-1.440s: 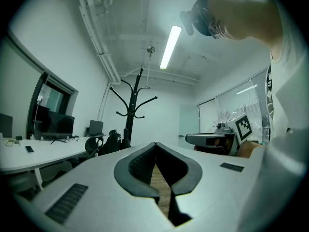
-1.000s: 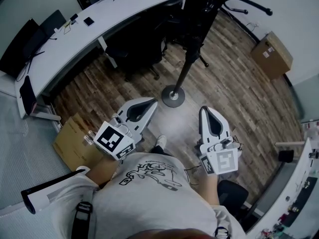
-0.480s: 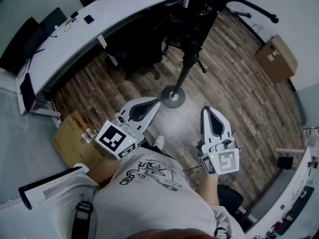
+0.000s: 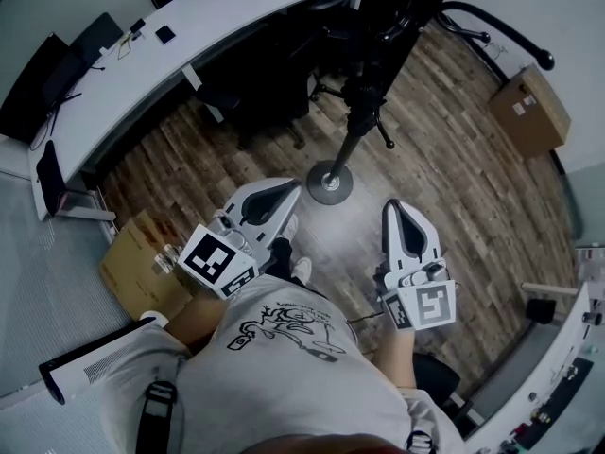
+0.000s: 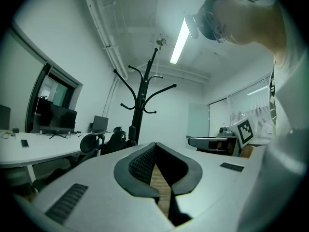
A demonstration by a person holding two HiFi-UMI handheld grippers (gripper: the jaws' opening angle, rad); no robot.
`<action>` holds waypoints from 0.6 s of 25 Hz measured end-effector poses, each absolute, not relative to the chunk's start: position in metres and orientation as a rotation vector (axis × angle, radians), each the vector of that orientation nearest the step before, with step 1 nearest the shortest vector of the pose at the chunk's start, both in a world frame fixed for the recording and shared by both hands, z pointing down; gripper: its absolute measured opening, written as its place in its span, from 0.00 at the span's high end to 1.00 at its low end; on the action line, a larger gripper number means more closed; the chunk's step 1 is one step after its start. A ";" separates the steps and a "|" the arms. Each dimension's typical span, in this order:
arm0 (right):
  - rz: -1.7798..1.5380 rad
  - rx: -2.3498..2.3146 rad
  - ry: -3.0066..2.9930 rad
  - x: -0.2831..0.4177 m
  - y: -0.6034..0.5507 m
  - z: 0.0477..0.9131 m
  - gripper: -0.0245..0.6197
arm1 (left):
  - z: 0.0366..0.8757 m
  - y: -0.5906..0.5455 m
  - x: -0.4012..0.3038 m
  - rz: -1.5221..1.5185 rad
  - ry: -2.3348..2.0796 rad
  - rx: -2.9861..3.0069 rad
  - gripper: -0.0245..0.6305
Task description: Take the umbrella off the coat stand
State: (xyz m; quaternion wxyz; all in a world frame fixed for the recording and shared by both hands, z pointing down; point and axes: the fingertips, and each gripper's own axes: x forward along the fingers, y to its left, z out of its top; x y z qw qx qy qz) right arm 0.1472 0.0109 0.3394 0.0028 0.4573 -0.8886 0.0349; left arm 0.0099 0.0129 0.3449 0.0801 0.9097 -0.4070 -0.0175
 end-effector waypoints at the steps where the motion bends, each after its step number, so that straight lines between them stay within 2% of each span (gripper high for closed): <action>1: 0.106 1.437 -2.784 0.147 0.005 0.339 0.95 | 0.344 0.007 0.009 -0.058 -1.218 2.725 0.93; 15: 0.062 1.494 -2.730 0.129 -0.082 0.329 0.95 | 0.338 -0.095 -0.003 -0.086 -1.113 2.759 0.93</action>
